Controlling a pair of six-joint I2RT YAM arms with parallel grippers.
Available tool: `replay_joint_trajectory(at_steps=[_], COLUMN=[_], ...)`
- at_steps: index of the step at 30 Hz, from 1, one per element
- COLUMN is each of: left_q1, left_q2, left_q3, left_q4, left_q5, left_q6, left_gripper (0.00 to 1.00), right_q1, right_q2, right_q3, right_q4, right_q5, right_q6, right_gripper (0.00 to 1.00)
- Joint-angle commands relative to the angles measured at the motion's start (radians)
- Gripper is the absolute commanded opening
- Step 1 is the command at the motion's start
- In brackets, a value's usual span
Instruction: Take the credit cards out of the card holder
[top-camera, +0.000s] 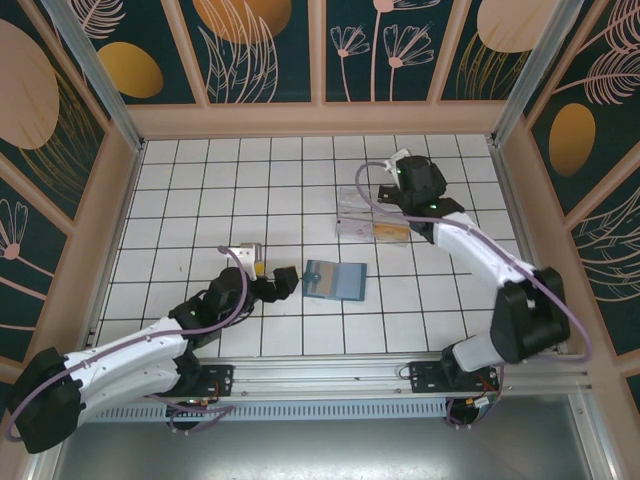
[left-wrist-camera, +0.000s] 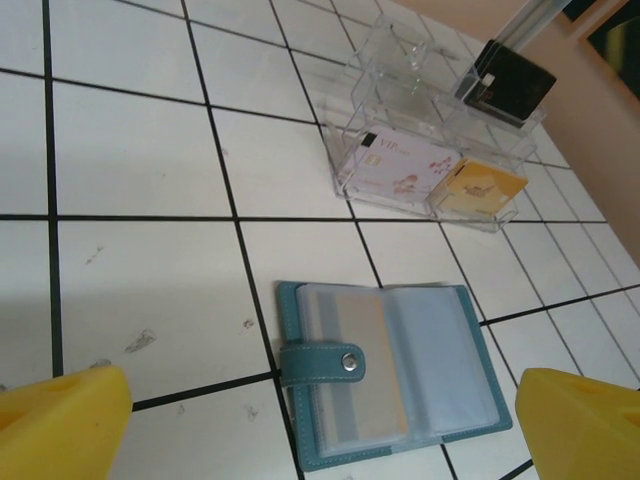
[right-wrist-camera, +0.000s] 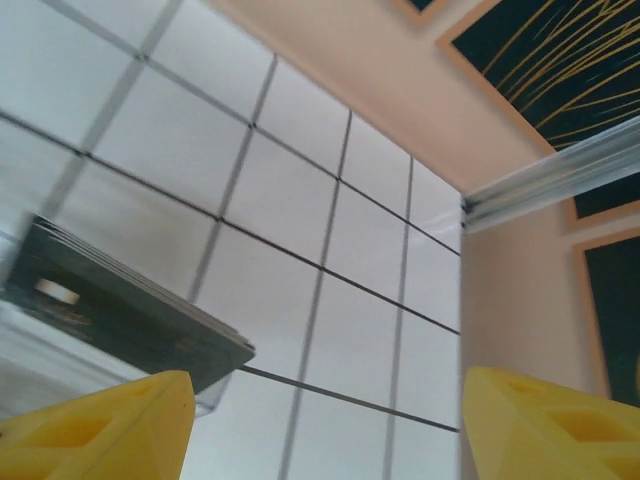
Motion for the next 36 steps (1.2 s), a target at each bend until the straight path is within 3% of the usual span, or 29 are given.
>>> replay_joint_trajectory(at_steps=[1, 8, 13, 17, 22, 28, 32, 34, 36], left_q1=[0.005, 0.005, 0.005, 0.004, -0.001, -0.005, -0.009, -0.009, -0.008], left_q2=[0.043, 0.144, 0.228, 0.32, 0.413, 0.459, 0.49, 0.503, 0.509], left_q3=[0.019, 0.058, 0.085, 0.103, 0.139, 0.159, 0.176, 0.187, 0.195], left_q4=[-0.004, 0.01, 0.016, 0.066, 0.088, 0.094, 0.093, 0.09, 0.085], left_q5=[0.022, 0.136, 0.194, 0.262, 0.299, 0.298, 0.299, 0.298, 0.296], left_q6=[0.007, -0.037, -0.08, -0.126, -0.156, -0.169, -0.171, -0.169, -0.165], left_gripper=[0.99, 0.88, 0.81, 0.73, 0.61, 0.59, 0.58, 0.57, 0.57], right_q1=[0.01, 0.049, 0.186, 0.282, 0.323, 0.329, 0.33, 0.33, 0.33], right_q2=[-0.161, -0.369, -0.44, -0.414, -0.327, -0.223, -0.144, -0.102, -0.074], right_q3=[-0.074, -0.246, -0.408, -0.513, -0.578, -0.594, -0.578, -0.566, -0.557], right_q4=[-0.063, -0.095, -0.047, 0.023, 0.098, 0.165, 0.196, 0.197, 0.197], right_q5=[-0.194, -0.397, -0.408, -0.422, -0.457, -0.471, -0.507, -0.511, -0.509], right_q6=[0.32, 0.695, 0.844, 0.959, 1.023, 1.015, 1.01, 1.0, 0.997], right_gripper=[0.69, 0.57, 0.57, 0.55, 0.49, 0.33, 0.3, 0.21, 0.2])
